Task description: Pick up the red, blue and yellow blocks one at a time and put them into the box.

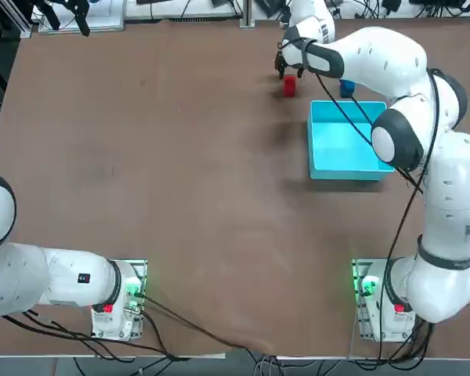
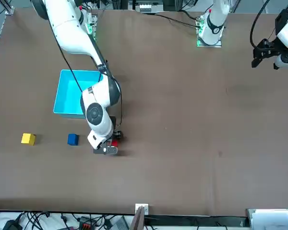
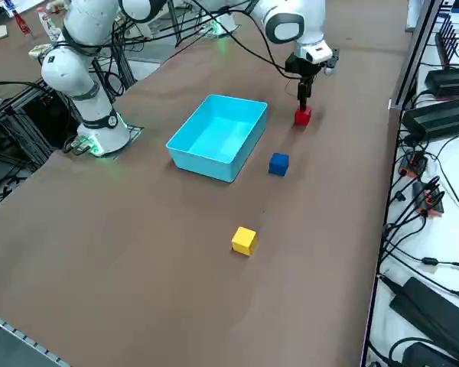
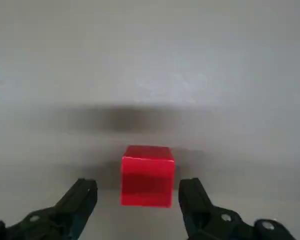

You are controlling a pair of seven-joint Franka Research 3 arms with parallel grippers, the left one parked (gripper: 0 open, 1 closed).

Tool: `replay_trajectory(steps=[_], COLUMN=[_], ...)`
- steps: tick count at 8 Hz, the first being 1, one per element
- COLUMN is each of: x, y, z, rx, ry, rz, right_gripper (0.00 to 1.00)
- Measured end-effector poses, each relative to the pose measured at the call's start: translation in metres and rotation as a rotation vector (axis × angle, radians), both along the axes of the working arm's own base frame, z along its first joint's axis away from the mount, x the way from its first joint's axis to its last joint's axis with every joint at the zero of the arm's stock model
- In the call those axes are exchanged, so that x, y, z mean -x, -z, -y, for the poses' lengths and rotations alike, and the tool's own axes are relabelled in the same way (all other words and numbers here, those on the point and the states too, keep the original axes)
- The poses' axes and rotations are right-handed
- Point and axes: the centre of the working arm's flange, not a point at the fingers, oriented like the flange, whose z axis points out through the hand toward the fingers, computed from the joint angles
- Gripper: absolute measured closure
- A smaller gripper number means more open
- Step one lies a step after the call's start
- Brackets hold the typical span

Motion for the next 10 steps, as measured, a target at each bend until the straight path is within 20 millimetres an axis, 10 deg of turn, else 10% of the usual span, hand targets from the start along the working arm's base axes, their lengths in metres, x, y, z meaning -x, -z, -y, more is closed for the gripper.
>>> replay_trajectory(steps=[10], x=[0.005], y=[0.038], z=[0.001], rx=[0.03], ry=[-0.005], rz=[-0.039], right_gripper=[0.04])
